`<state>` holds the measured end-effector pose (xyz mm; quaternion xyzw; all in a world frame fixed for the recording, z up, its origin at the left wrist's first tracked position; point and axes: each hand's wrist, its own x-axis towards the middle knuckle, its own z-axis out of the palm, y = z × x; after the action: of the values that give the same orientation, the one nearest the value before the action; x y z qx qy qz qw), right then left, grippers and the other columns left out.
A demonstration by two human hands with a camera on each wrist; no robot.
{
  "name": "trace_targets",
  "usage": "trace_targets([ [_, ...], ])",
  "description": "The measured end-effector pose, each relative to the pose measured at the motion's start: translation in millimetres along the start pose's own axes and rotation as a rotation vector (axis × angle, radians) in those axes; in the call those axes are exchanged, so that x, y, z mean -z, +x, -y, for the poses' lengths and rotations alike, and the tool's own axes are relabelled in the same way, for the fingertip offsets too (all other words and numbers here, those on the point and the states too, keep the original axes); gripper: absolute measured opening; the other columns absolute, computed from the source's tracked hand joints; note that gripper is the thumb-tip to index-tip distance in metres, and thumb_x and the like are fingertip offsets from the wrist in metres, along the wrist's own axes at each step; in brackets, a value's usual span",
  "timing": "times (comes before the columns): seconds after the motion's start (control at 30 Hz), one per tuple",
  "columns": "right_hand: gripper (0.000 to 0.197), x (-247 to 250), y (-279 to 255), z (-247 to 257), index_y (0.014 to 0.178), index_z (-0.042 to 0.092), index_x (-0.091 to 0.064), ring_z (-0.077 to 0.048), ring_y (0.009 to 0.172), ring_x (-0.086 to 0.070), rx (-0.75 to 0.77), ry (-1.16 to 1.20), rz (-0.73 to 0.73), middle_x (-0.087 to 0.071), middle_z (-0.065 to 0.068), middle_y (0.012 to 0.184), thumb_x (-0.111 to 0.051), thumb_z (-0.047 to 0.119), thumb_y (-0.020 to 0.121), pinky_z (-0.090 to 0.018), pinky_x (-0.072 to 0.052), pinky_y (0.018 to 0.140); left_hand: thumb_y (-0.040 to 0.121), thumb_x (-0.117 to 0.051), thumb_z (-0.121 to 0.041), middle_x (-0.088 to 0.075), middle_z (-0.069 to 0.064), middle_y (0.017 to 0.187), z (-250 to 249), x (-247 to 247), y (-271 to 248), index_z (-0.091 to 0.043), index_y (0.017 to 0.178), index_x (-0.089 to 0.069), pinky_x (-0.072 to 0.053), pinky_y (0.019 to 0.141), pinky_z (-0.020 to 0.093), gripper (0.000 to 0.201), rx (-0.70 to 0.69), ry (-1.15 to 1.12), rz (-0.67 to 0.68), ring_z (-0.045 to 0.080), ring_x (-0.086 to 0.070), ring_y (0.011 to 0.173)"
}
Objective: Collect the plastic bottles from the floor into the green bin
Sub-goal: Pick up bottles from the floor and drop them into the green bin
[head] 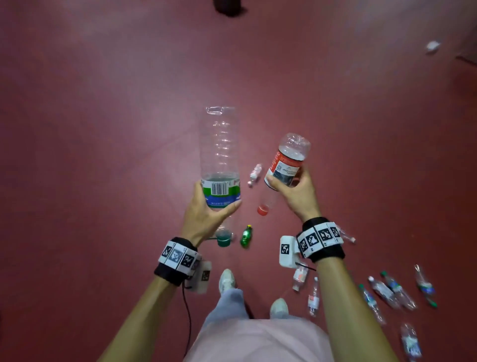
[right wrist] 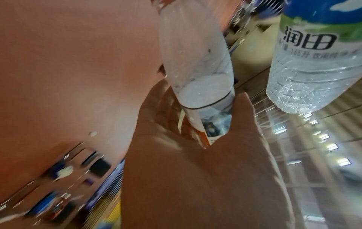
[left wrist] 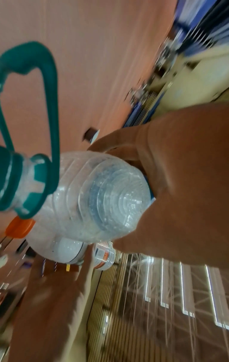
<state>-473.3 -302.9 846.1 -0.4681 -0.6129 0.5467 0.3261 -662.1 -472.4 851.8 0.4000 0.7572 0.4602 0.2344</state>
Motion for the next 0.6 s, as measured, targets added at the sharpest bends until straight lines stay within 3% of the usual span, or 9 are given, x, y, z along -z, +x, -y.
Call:
trace_targets([
  [0.17,0.074,-157,-26,35,0.126,0.031,-0.05,-0.006,0.11,-0.066,0.109,-0.092,0.38,-0.068,0.013,0.119,-0.09,0.049,0.067,-0.036,-0.055,0.1,0.067,-0.084,-0.067,-0.069,-0.008,0.111,63,130,-70,-0.021,0.126,-0.045,-0.064,0.078,0.036,0.084,0.153,0.042,-0.302,0.005,-0.072,0.092],
  [0.3,0.069,-299,-70,66,0.127,0.026,-0.053,0.001,0.106,-0.063,0.182,-0.123,0.61,-0.066,0.017,0.114,-0.091,0.04,0.071,-0.023,-0.052,0.091,0.072,-0.085,-0.061,-0.069,-0.01,0.117,116,238,-139,-0.025,0.142,-0.035,-0.061,0.085,0.029,0.093,0.29,0.039,-0.526,-0.001,-0.071,0.095],
  [0.47,0.067,-481,-160,92,0.127,0.024,-0.056,-0.001,0.106,-0.063,0.244,-0.087,0.835,-0.068,0.013,0.116,-0.091,0.039,0.072,-0.02,-0.051,0.088,0.072,-0.085,-0.062,-0.065,-0.014,0.13,177,378,-240,-0.035,0.157,-0.016,-0.056,0.096,0.031,0.113,0.419,0.087,-0.753,0.0,-0.068,0.108],
  [0.6,0.063,-599,-249,111,0.125,0.024,-0.058,-0.004,0.099,-0.068,0.249,-0.046,1.043,-0.072,0.011,0.111,-0.091,0.035,0.073,-0.02,-0.056,0.084,0.071,-0.085,-0.061,-0.069,-0.018,0.118,214,469,-318,-0.04,0.148,-0.027,-0.058,0.093,0.034,0.099,0.55,0.152,-0.894,-0.002,-0.069,0.101],
])
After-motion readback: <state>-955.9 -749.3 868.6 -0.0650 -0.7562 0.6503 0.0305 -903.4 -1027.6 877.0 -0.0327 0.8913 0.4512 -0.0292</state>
